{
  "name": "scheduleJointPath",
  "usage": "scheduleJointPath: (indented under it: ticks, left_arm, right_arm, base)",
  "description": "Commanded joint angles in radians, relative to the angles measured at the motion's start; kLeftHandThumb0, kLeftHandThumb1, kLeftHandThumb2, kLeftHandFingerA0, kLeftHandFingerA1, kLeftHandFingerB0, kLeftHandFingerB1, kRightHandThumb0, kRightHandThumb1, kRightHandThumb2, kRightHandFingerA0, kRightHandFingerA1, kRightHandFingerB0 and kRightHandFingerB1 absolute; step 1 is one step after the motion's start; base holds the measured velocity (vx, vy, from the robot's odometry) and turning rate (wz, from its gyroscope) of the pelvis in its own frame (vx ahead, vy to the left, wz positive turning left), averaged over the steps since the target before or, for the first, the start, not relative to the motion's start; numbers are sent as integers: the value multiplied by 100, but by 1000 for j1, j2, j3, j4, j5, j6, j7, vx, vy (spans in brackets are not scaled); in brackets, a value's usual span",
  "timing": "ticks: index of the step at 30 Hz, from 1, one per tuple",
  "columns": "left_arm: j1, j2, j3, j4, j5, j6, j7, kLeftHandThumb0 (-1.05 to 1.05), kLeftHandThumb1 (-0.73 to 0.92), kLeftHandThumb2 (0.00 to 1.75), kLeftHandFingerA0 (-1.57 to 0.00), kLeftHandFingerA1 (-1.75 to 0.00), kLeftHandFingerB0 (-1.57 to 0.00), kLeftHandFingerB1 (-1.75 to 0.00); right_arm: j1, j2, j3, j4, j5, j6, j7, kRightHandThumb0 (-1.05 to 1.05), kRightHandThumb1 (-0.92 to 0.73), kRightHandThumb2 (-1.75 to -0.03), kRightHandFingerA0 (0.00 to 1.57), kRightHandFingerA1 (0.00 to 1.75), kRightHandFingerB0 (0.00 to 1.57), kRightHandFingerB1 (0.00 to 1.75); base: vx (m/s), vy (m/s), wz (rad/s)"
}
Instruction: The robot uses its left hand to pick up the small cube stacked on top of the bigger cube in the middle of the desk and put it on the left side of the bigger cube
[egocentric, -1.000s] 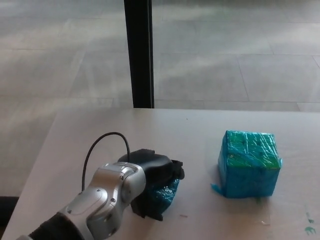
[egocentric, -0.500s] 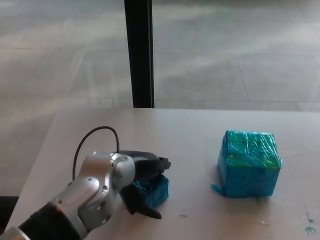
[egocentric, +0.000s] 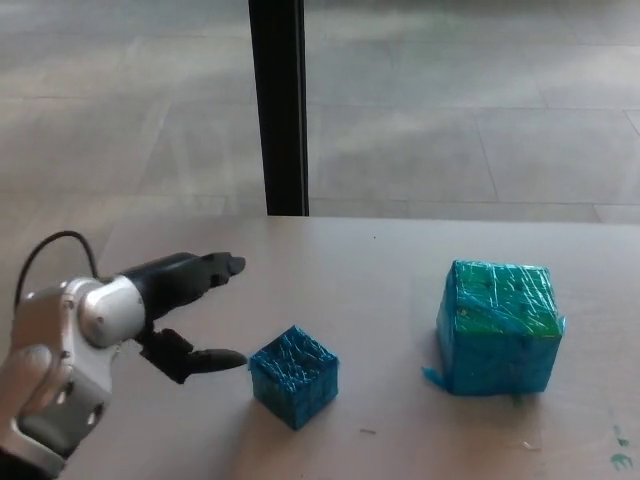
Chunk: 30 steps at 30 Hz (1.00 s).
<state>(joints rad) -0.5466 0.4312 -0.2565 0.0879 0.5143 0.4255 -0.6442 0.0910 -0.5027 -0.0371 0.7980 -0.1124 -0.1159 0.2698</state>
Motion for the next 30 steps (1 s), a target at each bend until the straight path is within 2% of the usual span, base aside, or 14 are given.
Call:
scheduleJointPath:
  ticks: [1, 3, 7, 8, 9, 14, 15, 16, 20, 22, 24, 25, 26, 30]
  left_arm:
    - [183, 61, 314, -84, -173, -131, 134, -90, 50, 94, -6, -29, 0, -1]
    - [239, 58, 412, -104, -219, -132, 128, -87, 43, 91, 0, -49, 0, -9]
    - [370, 96, 586, -95, -239, -123, 127, -83, 45, 93, 0, -32, 0, -7]
    - [413, 100, 641, -84, -238, -108, 139, -87, 57, 61, -15, -41, 0, -16]
    - [452, 106, 680, -64, -239, -117, 149, -81, 48, 92, -1, -44, 0, -11]
    - [600, 109, 851, 91, -291, -218, 198, -83, 50, 93, -5, -45, -4, -12]
    - [631, 102, 873, 101, -295, -214, 197, -82, 64, 59, -13, -36, 0, -20]
    - [699, 100, 908, 161, -303, -229, 198, -85, 51, 93, -13, -47, -3, -15]
    - [792, 60, 964, 261, -330, -206, 207, -82, 53, 92, -18, -47, -2, -17]
    - [813, 41, 969, 335, -336, -221, 237, -88, 60, 98, 0, -11, 0, -10]
    - [815, 37, 977, 381, -350, -240, 244, -88, 60, 98, 0, -11, 0, -10]
    - [810, 19, 980, 449, -356, -254, 274, -89, 77, 63, 0, -10, 0, -20]
    - [807, -24, 1011, 502, -393, -240, 294, -90, 66, 103, -5, -19, -9, -14]
    - [789, -78, 1098, 594, -505, -252, 250, -85, 64, 104, -4, -39, -7, -20]
  right_arm:
    - [10, -20, -10, 21, 6, -12, 8, -72, -56, -68, 67, 85, 56, 69]
    - [9, -24, -9, 32, 5, -20, 12, -71, -56, -68, 67, 84, 57, 68]
    - [9, -27, -11, 24, 9, -7, 22, -76, -54, -69, 71, 92, 61, 72]
    - [12, -30, -6, 10, 1, 4, 15, -76, -54, -69, 72, 90, 62, 70]
    - [18, -28, -8, -5, 0, 16, 6, -76, -53, -68, 75, 92, 63, 71]
    - [7, -30, -10, 13, 4, 11, 16, -76, -53, -68, 70, 89, 61, 70]
    - [0, -34, -12, 23, 6, 2, 21, -73, -53, -70, 68, 89, 59, 72]
    - [1, -35, -12, 25, 9, -1, 28, -73, -54, -70, 66, 88, 57, 71]
    - [5, -29, -10, 5, 6, 21, 22, -73, -53, -69, 69, 89, 59, 71]
    - [2, -31, -7, 12, 4, 19, 26, -75, -54, -68, 68, 89, 60, 71]
    - [5, -31, -6, 13, 4, 13, 28, -75, -54, -68, 68, 89, 60, 71]
    - [0, -30, -5, 24, 1, 11, 23, -75, -54, -68, 68, 88, 61, 69]
    - [-1, -30, -3, 30, -1, -2, 22, -75, -54, -68, 71, 89, 61, 70]
    - [-1, -28, -1, 37, -4, -2, 16, -73, -54, -70, 69, 88, 59, 70]
  base:
    - [0, 0, 0]
    - [0, 0, 0]
    - [0, 0, 0]
    - [0, 0, 0]
    - [0, 0, 0]
    - [0, 0, 0]
    - [0, 0, 0]
    - [0, 0, 0]
    - [0, 0, 0]
    - [0, 0, 0]
    - [0, 0, 0]
    - [0, 0, 0]
    - [0, 0, 0]
    - [0, 0, 0]
